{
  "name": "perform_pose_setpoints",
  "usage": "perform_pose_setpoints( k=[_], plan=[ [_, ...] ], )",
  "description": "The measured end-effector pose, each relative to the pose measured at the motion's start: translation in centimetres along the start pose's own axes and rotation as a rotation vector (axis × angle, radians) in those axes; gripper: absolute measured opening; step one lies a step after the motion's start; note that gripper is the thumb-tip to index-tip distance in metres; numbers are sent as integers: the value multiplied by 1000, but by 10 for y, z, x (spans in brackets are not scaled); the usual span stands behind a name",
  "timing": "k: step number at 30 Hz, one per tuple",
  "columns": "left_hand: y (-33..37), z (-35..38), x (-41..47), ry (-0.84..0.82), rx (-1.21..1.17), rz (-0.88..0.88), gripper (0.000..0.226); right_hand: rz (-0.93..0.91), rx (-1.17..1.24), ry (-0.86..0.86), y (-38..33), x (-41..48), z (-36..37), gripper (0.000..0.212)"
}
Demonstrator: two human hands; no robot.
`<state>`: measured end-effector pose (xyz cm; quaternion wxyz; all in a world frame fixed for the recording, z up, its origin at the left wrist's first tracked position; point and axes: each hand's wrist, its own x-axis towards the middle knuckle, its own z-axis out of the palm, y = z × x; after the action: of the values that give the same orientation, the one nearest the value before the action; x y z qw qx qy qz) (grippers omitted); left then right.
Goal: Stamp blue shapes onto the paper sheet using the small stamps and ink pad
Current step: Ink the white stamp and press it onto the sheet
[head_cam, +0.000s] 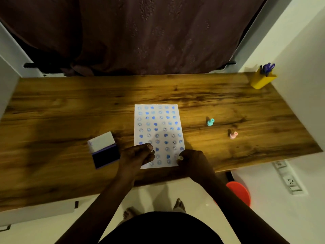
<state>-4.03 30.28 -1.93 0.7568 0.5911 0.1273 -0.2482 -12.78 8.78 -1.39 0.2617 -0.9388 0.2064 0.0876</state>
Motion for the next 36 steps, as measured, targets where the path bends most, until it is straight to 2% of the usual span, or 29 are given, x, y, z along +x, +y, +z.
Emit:
perform_pose_setpoints(
  k=[3, 8, 12, 19, 23, 28, 30, 32, 34, 36],
  plan=[
    [0, 2, 1, -13, 3, 24, 24, -42, -73, -31, -1, 0, 3, 17],
    [-2, 4, 2, 10, -20, 6, 8, -69, -119, -22, -1, 0, 11, 17],
    [-7, 4, 3, 22, -16, -16, 26, -49, -122, -25, -2, 4, 14, 16],
    [-6, 12, 4, 23, -10, -18, 16, 2, -190, -53, -6, 12, 16, 28],
    [4, 18, -2, -39, 12, 18, 28, -3, -198, -69, -7, 16, 11, 29],
    [13, 19, -6, -59, 65, 50, 33, -61, -195, -139, -5, 26, -1, 30],
    [13, 20, -7, -62, 89, 65, 33, -28, -105, -152, 1, 30, -11, 30],
    [11, 21, -9, -81, 110, 83, 34, 63, 118, -149, 8, 33, -25, 27],
    [9, 23, -12, -108, 125, 87, 32, 155, 456, -143, 12, 30, -42, 15],
    [6, 29, -15, -136, 132, 77, 28, 217, 842, -153, 16, 24, -56, 18]
  ],
)
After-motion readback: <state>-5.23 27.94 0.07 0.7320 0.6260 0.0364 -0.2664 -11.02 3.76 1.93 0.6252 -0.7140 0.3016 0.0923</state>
